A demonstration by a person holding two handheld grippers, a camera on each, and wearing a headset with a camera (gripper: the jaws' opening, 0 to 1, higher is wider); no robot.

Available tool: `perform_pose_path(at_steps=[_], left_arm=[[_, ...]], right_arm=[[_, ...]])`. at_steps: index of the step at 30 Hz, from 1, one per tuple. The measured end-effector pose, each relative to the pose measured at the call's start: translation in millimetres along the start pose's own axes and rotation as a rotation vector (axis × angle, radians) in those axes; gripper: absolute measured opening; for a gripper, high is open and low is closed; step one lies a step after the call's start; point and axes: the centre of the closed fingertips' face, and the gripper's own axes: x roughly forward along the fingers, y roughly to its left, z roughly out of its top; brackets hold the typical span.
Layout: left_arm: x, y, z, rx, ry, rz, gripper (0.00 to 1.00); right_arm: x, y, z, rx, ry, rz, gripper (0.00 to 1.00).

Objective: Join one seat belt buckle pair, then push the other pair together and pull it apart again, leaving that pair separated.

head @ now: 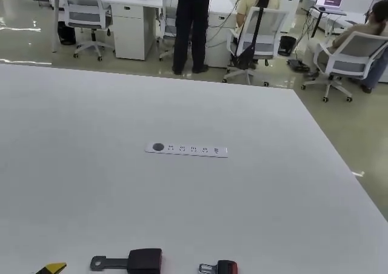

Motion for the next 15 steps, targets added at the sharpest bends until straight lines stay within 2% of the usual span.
perform_pose_path(at_steps=[5,8,11,15], left_arm=[[-0.9,0.8,1.0,-0.001,-0.001,0.006,0.96],[-1.3,0.8,-3.3,0.025,0.025,0.009,0.95],[-2.0,-2.3,0.1,0.024,0.021,0.009,0.94],[-2.0,-0.8,-1.8,0.023,0.023,0.012,0.94]], right_arm=[[0.8,2.5,-0.7,0.000,-0.001,0.007,0.92],[1.2,3.0,-2.5,0.001,0.002,0.010,0.91],[0.1,1.7,-2.5,0.003,0.003,0.009,0.91],[0.1,-1.0,-3.0,0.002,0.004,0.005,0.90]])
